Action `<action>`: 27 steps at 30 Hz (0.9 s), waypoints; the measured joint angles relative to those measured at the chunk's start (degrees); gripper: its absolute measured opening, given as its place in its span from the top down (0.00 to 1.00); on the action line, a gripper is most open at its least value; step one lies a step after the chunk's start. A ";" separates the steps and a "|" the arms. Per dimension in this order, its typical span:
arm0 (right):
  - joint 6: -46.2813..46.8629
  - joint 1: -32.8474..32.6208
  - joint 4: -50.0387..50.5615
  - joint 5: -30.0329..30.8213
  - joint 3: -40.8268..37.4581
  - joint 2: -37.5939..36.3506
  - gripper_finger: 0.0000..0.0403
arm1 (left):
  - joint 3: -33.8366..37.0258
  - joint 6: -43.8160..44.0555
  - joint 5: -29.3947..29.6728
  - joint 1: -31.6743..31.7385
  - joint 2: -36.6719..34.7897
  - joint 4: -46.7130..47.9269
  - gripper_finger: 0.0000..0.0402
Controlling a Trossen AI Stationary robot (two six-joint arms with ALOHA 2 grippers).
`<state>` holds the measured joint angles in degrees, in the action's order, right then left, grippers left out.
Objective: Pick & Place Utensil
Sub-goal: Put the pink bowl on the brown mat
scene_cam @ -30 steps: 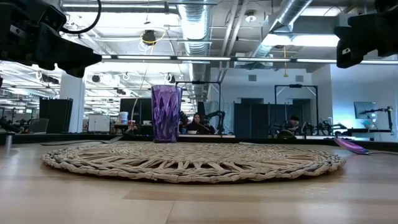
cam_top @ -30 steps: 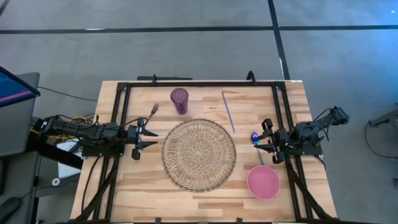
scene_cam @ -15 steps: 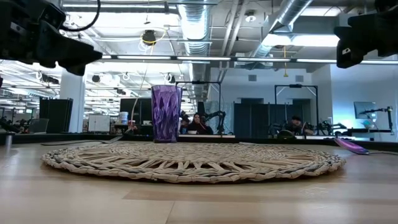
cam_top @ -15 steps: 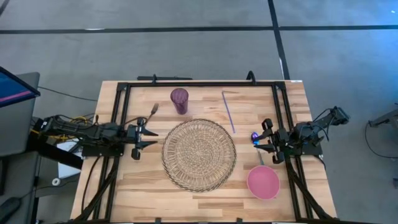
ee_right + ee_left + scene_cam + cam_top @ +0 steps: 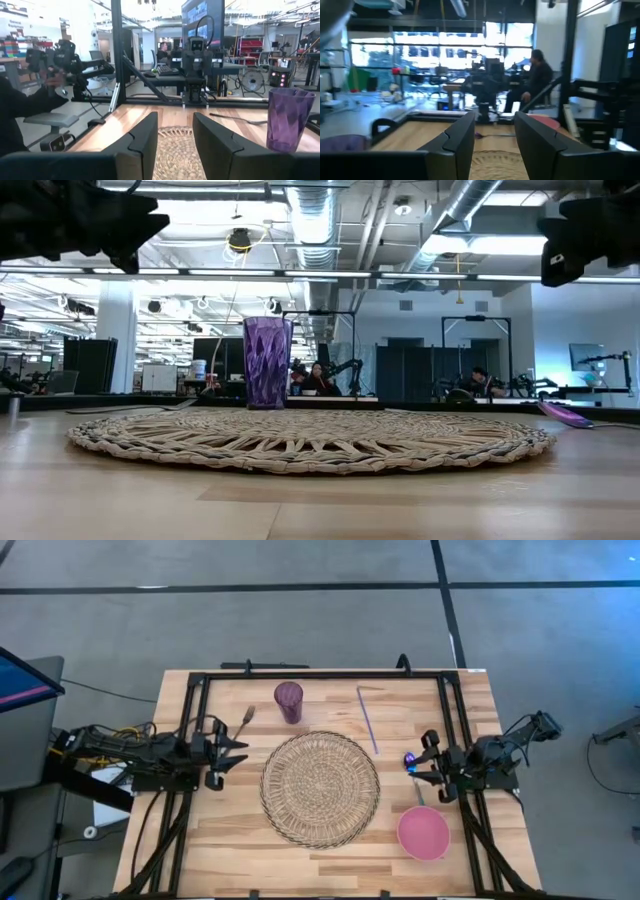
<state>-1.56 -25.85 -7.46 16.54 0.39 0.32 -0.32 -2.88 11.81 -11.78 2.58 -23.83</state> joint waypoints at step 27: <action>-0.31 1.48 -0.80 1.48 26.01 36.28 0.71 | -17.57 -11.69 4.28 0.01 32.18 -8.31 0.65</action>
<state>-1.87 -24.36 -8.25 18.02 26.40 36.60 -17.89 -14.57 16.09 -11.77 34.76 -32.14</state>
